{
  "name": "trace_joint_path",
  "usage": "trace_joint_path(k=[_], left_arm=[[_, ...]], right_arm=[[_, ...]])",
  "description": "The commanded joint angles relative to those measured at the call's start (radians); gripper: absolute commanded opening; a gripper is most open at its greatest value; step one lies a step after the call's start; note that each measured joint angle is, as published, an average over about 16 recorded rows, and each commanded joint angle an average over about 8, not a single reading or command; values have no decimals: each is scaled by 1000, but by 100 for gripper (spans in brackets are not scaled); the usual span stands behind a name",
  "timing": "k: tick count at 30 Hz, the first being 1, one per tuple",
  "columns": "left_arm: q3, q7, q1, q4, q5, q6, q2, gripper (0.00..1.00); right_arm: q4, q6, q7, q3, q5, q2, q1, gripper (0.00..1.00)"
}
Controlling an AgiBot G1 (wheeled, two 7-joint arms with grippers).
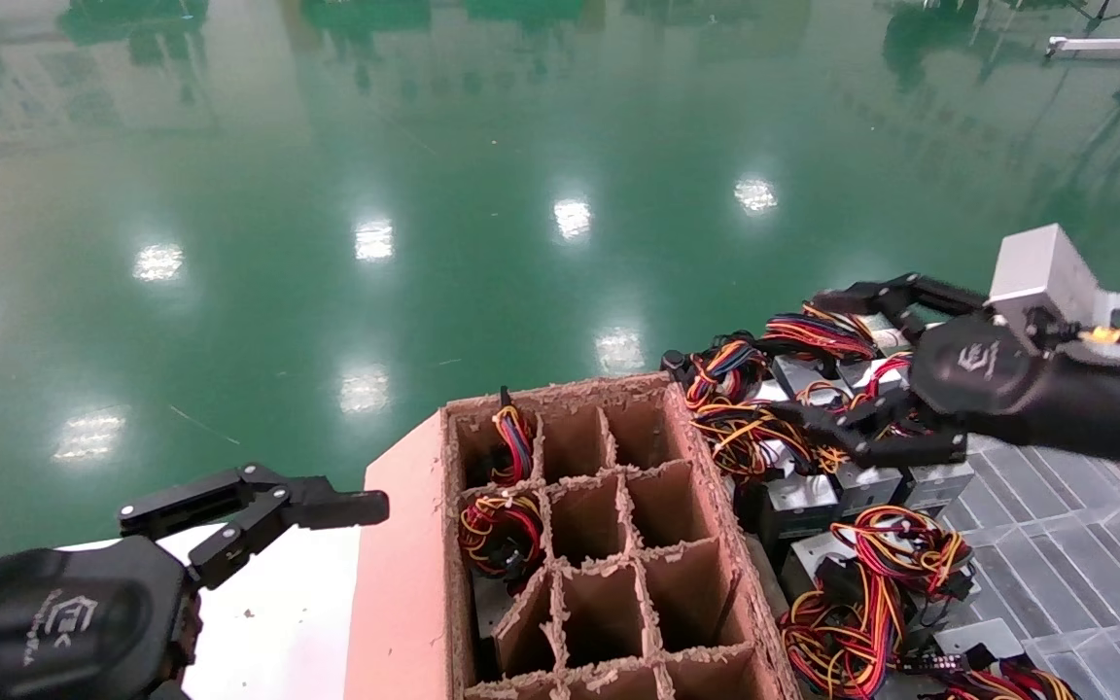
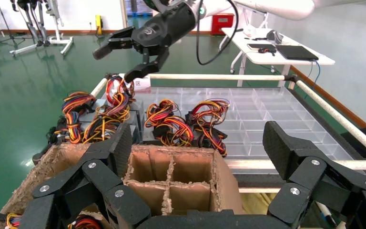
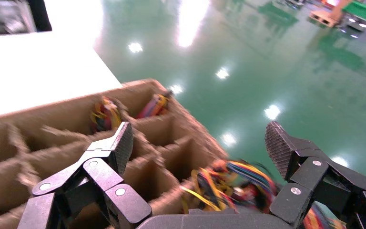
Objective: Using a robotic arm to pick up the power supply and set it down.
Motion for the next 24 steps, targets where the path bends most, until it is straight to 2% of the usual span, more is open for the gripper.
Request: trace_joint_path(k=[1, 24], left_arm=[[0, 0, 0, 0, 0, 0, 0, 100], [1, 1, 0, 0, -1, 0, 0, 100]], right_arm=[[43, -6, 24, 22, 17, 5, -35, 100], [530, -77, 289, 268, 213, 55, -427, 100]])
